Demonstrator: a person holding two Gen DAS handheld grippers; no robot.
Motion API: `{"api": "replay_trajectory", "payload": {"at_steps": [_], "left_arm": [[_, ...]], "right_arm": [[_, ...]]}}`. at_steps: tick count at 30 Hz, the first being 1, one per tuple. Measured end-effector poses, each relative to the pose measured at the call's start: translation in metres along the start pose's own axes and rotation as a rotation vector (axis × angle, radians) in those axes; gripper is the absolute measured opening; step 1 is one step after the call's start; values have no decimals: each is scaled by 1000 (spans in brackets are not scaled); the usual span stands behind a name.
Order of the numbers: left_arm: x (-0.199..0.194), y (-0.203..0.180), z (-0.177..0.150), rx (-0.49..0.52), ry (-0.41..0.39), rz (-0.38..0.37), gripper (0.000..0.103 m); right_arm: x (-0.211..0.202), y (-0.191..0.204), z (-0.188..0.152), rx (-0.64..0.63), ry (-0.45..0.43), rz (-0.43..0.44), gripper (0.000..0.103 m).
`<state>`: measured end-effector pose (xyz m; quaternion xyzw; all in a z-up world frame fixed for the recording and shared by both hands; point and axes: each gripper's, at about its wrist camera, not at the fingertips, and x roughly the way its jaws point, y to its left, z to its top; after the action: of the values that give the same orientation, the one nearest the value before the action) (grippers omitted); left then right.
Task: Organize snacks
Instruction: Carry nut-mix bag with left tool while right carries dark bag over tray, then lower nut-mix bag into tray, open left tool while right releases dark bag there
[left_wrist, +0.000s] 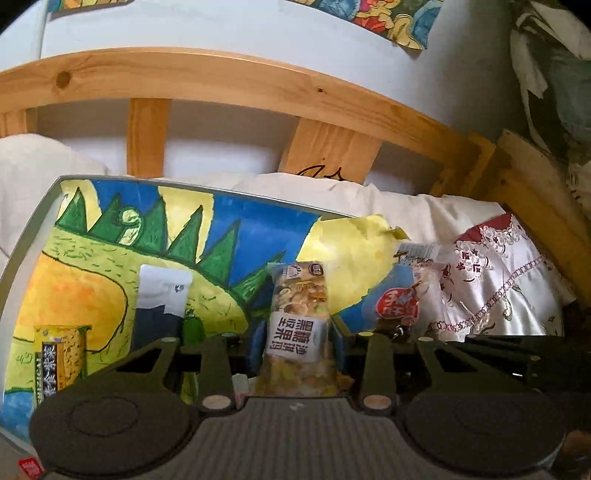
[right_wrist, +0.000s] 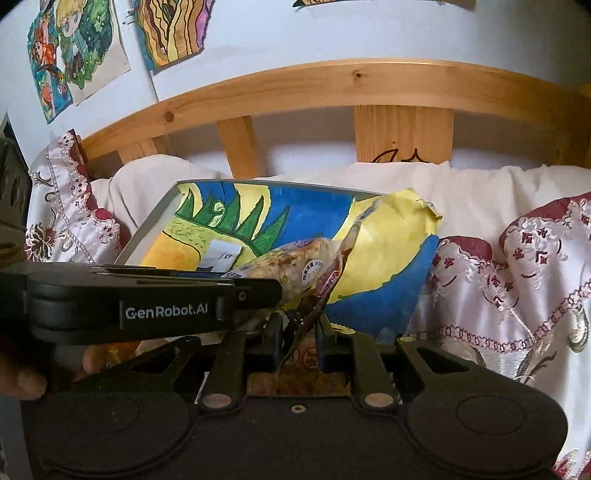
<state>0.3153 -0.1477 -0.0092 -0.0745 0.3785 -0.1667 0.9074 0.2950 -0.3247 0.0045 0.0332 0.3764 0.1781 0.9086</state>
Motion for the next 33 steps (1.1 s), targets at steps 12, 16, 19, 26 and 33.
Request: {"api": "replay_trajectory", "payload": {"at_steps": [12,16,19,26,33], "left_arm": [[0,0,-2,-6,-3,-2,42],[-3,1,-2,-21,-5,-2,46],[-7,2,0,-33,-16,-5,55],[-22,9,4,-70,-52,12,70],[-48,21,7,-107,-81,47,84]], "right_arm": [[7,-2,-15,1,45,-29,34],[6,-2,-16,0,49,-44,45],[3,-3,-17,0,45,-55,56],[-10,2,-16,-18,23,-87,71],[-31,12,-14,-22,-22,-146,83]]}}
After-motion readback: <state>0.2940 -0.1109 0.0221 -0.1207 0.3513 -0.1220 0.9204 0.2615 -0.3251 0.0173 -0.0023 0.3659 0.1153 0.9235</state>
